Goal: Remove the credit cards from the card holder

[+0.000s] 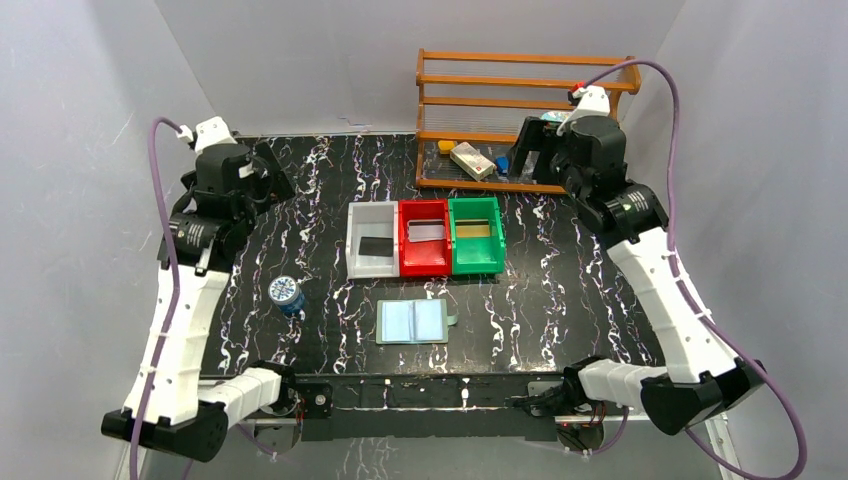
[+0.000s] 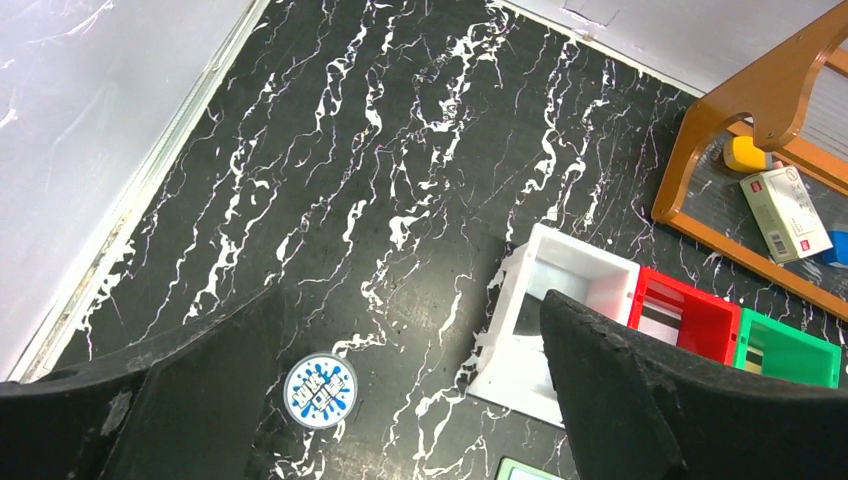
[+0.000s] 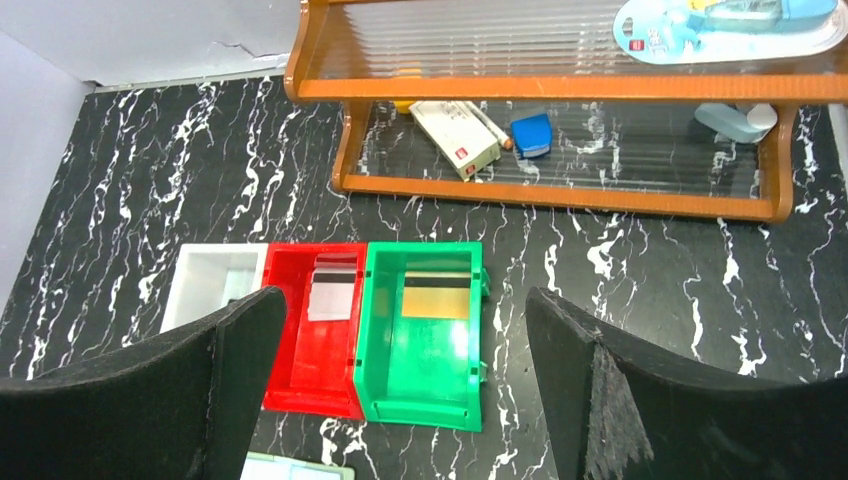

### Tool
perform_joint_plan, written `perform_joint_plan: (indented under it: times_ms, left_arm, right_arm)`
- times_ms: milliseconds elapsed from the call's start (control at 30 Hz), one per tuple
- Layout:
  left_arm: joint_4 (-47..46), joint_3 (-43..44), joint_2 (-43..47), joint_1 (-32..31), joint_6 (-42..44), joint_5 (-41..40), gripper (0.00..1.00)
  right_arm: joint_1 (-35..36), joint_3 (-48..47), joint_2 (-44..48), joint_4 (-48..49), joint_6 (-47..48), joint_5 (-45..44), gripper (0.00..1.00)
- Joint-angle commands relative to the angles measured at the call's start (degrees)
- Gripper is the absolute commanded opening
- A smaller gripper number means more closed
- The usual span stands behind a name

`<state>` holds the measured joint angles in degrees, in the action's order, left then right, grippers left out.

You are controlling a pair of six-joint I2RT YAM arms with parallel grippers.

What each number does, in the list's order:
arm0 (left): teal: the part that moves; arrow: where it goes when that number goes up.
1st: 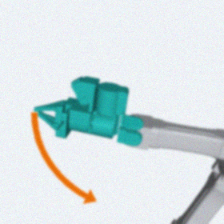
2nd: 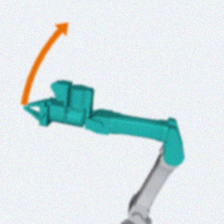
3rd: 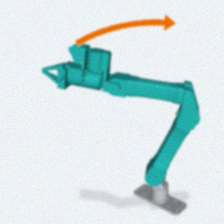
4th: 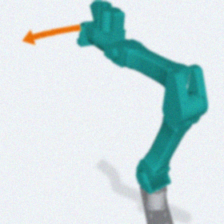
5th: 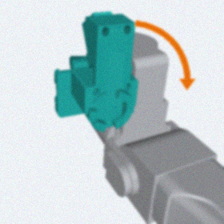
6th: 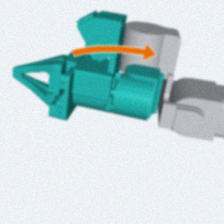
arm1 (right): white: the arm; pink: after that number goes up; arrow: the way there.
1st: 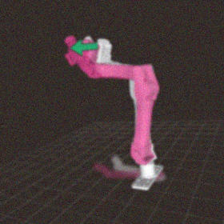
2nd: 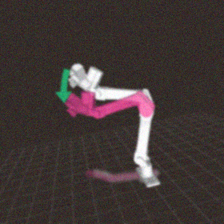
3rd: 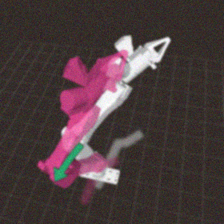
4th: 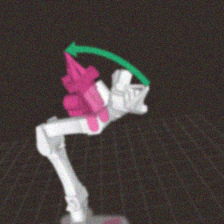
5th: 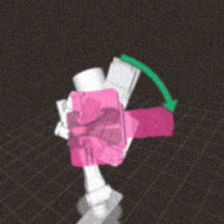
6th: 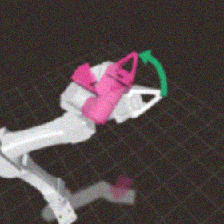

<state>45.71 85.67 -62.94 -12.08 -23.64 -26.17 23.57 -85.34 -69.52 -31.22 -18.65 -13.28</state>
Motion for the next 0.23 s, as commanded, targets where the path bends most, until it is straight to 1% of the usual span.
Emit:
perform_joint_plan:
  times_ms: [0,200]
  left_arm:
    - [0.9,-1.8,3.8,0.3,-1.2,-2.2,0.98]
    - [2.2,-2.6,3.2,0.3,-1.0,-3.1,0.98]
  right_arm:
    - [-0.1,1.3,2.5,-1.2,-2.8,0.5,0.98]
    - [-0.1,1.8,2.4,-3.3,-3.5,0.1,0.98]
